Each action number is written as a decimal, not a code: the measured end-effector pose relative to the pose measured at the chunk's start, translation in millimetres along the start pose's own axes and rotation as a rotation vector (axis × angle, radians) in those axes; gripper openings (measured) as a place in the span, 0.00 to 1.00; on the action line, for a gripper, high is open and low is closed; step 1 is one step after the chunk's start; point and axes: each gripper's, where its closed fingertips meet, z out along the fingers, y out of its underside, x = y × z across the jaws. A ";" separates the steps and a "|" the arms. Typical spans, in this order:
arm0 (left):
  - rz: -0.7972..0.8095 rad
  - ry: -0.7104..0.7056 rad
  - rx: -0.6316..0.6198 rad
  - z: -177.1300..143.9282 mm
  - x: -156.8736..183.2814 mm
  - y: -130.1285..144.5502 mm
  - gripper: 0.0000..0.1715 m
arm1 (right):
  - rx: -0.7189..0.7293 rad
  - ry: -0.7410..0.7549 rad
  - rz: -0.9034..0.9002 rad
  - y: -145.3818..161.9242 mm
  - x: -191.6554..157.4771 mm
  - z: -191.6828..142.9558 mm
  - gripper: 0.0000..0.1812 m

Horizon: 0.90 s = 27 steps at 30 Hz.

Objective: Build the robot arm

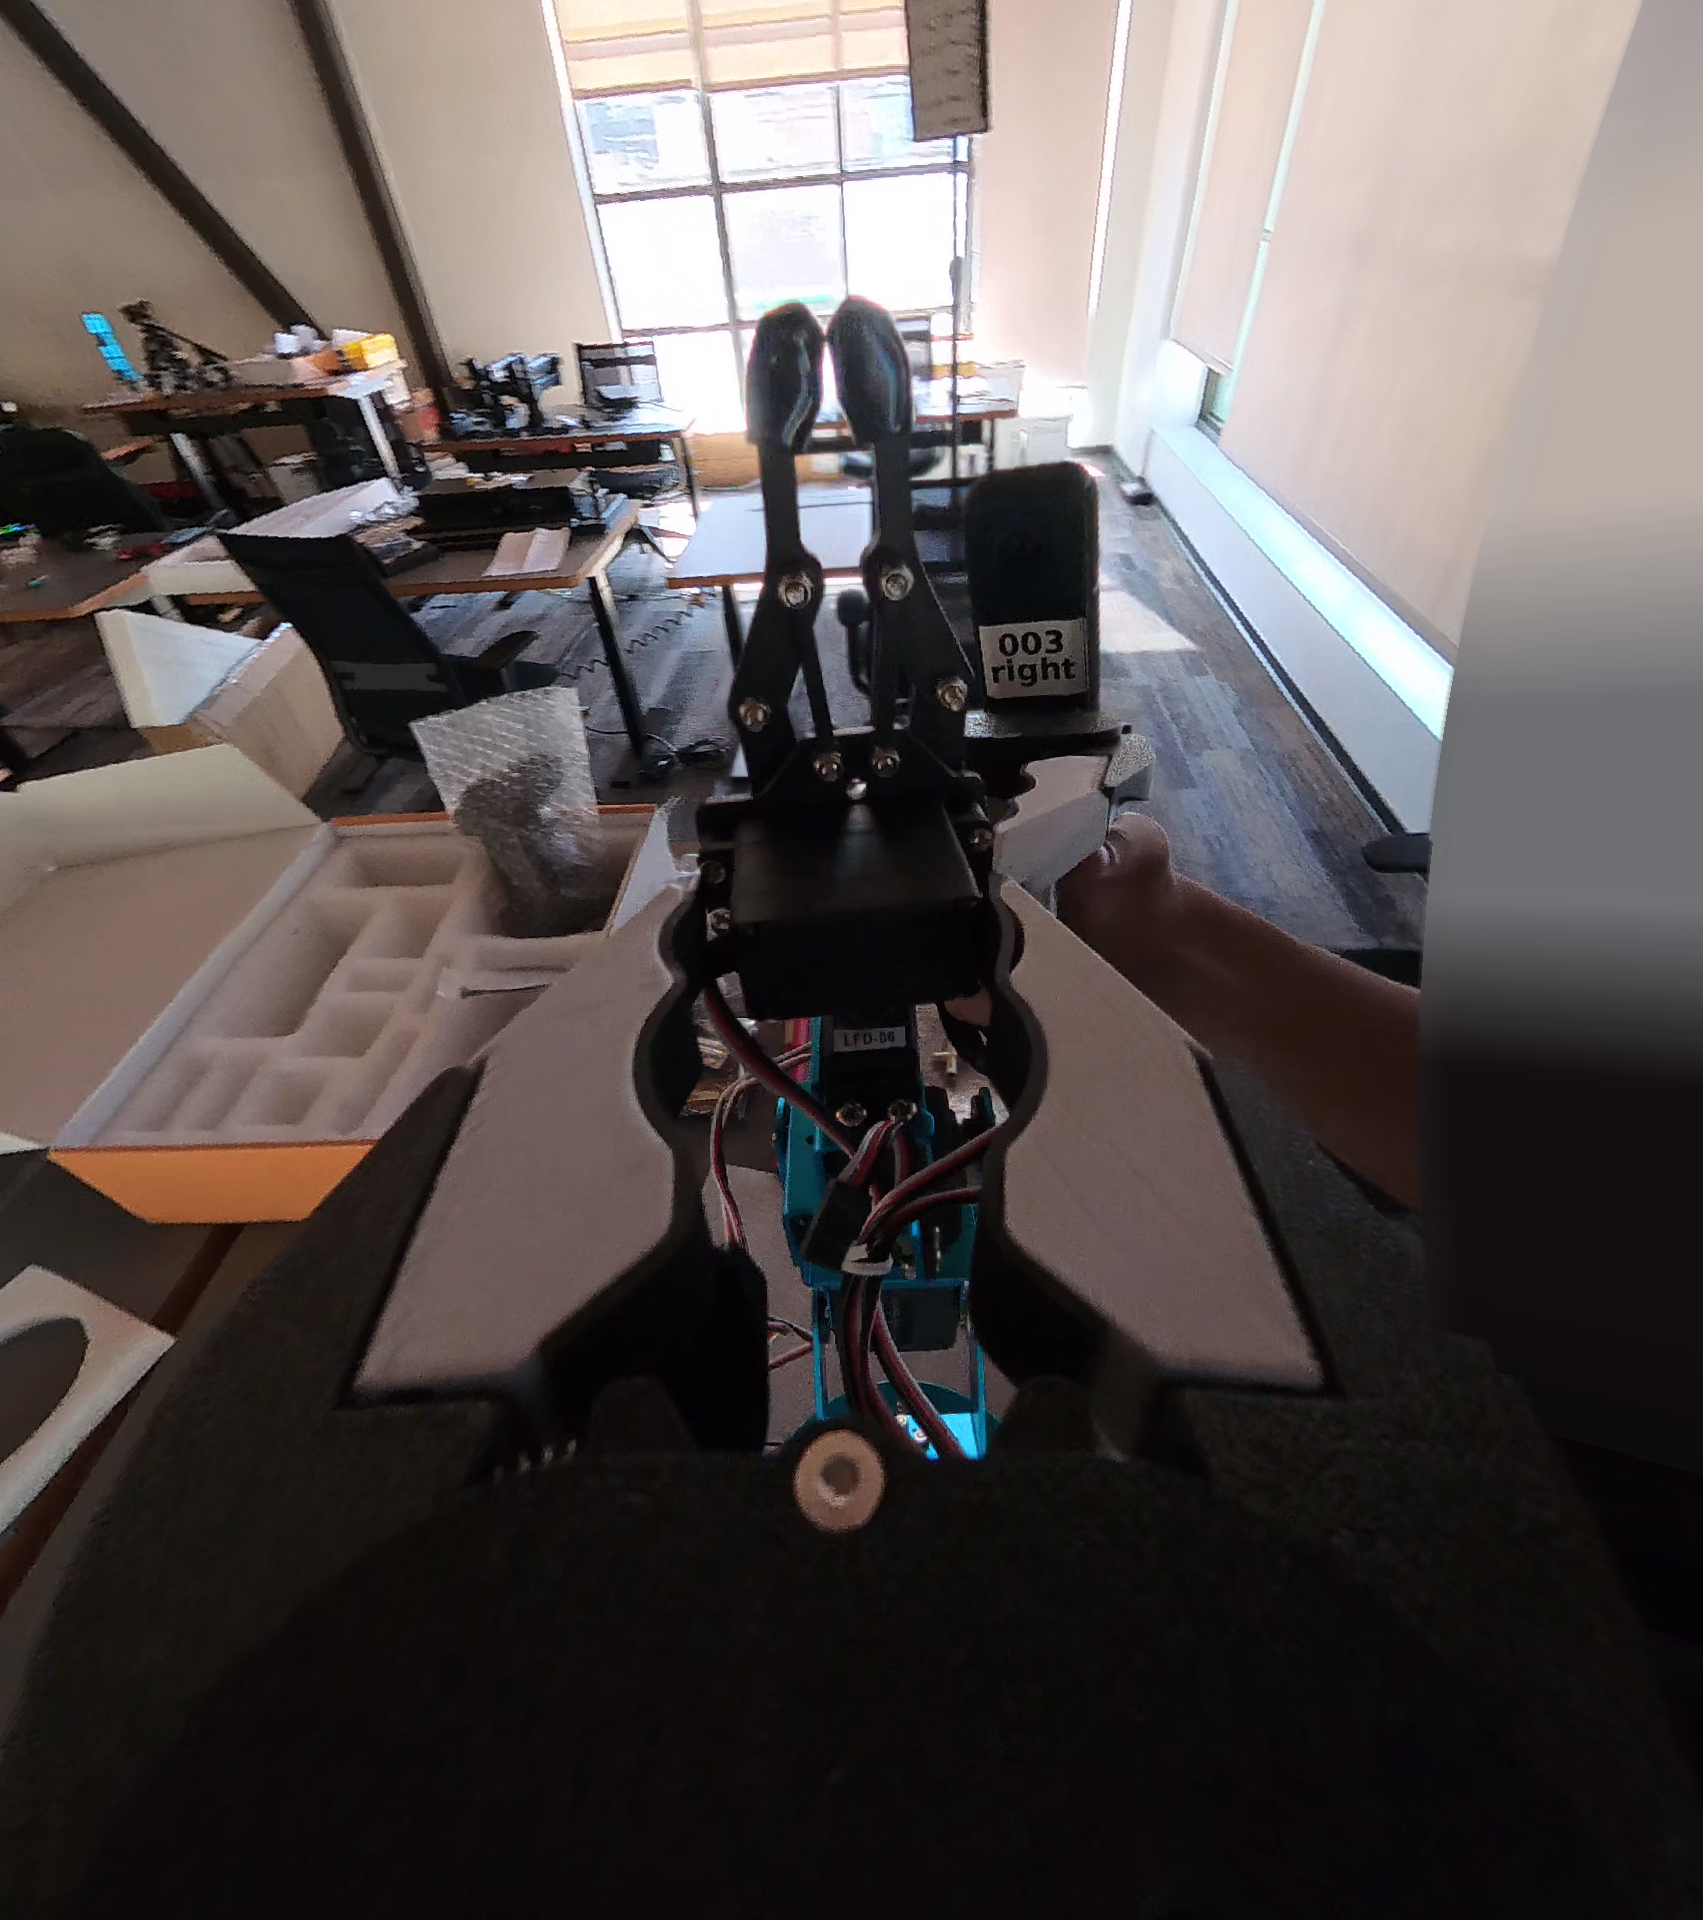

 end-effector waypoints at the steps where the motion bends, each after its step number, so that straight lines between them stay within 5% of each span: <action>1: 0.000 0.027 -0.004 0.6 -0.9 0.1 0.30 | -0.015 0.037 -0.005 1.3 2.9 2.1 0.18; 15: -0.158 0.392 0.123 -9.8 -3.4 -0.4 0.31 | -0.256 0.020 0.014 8.0 1.7 35.0 0.25; 19: -0.155 0.397 0.189 -9.4 -0.1 -2.7 0.31 | -0.274 -0.045 0.038 16.3 -3.4 38.7 0.12; 24: -0.229 0.360 0.408 -33.4 -14.7 -15.1 0.41 | -0.257 -0.032 0.053 16.2 -5.6 34.8 0.12; 27: -0.266 0.254 0.532 -59.9 -28.2 4.8 0.45 | -0.266 -0.021 0.045 16.7 -9.8 34.8 0.11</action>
